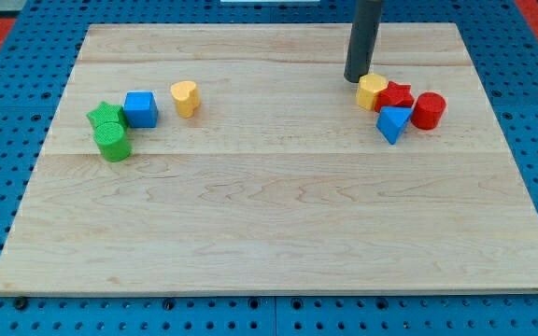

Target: Place the red circle below the red star

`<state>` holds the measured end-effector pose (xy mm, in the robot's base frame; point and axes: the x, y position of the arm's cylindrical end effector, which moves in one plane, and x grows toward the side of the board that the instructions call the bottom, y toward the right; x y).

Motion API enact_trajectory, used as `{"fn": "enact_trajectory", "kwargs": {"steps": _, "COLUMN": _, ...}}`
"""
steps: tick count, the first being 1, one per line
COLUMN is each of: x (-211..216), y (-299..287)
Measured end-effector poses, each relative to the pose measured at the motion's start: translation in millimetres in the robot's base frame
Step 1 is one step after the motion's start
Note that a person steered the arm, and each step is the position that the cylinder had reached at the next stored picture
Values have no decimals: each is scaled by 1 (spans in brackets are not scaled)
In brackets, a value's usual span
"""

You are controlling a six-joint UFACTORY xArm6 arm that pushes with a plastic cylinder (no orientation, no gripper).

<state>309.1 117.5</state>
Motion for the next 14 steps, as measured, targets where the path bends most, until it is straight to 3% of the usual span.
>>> {"fn": "enact_trajectory", "kwargs": {"steps": 2, "x": 3, "y": -3}}
{"fn": "enact_trajectory", "kwargs": {"steps": 4, "x": 7, "y": -71}}
{"fn": "enact_trajectory", "kwargs": {"steps": 6, "x": 7, "y": -74}}
{"fn": "enact_trajectory", "kwargs": {"steps": 9, "x": -6, "y": -31}}
{"fn": "enact_trajectory", "kwargs": {"steps": 12, "x": -10, "y": -29}}
{"fn": "enact_trajectory", "kwargs": {"steps": 13, "x": -21, "y": 8}}
{"fn": "enact_trajectory", "kwargs": {"steps": 14, "x": -6, "y": 86}}
